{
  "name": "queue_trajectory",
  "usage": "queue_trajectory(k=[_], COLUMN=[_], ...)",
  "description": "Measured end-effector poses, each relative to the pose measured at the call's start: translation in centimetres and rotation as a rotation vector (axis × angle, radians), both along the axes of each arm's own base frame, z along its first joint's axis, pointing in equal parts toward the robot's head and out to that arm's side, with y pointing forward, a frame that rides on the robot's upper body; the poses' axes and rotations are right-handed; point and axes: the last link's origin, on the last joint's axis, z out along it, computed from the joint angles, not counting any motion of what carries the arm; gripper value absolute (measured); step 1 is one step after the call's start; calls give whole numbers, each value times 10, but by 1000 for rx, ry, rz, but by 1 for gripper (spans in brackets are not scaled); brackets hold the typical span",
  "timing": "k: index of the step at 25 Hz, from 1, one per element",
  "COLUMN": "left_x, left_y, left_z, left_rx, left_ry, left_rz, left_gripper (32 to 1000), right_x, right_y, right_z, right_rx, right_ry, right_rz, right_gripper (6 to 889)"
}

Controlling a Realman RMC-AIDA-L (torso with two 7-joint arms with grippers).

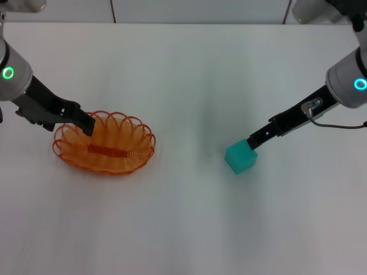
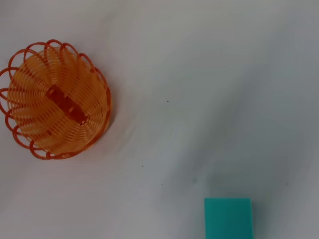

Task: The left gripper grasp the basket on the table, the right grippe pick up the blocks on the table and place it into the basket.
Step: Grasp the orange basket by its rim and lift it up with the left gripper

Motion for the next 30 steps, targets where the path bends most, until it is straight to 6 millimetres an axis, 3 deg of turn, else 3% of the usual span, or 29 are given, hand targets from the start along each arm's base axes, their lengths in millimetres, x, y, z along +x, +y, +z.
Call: queue_trajectory(k=[19, 26, 30], left_x=[-2, -21, -40], left_y=[5, 22, 28], left_z=[3, 15, 8], left_rx=[18, 64, 57], left_ry=[19, 56, 77], left_rz=[-33, -67, -63], left_gripper=[871, 868, 867], right_x=[-1, -1, -1], right_y=[1, 2, 2], right_z=[1, 0, 0], right_rx=[4, 4, 7], right_ry=[-6, -5, -5], right_rz=[9, 14, 18], right_gripper=[861, 861, 861])
